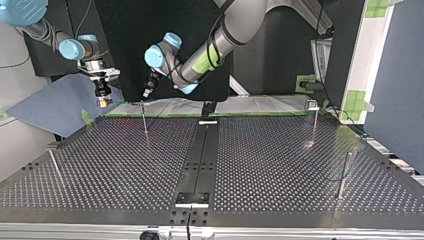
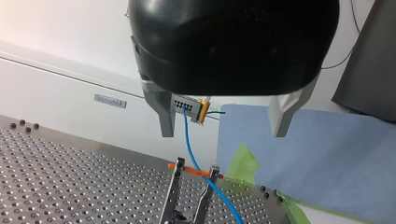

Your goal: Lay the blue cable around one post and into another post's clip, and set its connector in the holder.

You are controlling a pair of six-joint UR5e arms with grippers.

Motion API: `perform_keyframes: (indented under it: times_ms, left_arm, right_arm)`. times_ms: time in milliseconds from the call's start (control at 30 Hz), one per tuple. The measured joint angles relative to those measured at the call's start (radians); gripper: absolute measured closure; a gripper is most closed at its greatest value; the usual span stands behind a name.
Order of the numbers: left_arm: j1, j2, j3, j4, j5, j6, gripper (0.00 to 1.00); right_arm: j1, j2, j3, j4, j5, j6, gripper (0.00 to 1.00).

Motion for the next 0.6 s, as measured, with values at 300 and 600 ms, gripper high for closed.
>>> perform_keyframes:
  times_ms: [300,600]
  left_arm:
    - [-0.007,0.0,0.0,-0.002,-0.014,-0.003,0.0]
    - [-0.008,0.0,0.0,-0.003,-0.019,-0.004,0.0]
  right_arm:
    - [0.0,0.0,0.0,0.001,0.0,0.0,1.0]
    - [0.001,0.0,0.0,0.001,0.0,0.0,1.0]
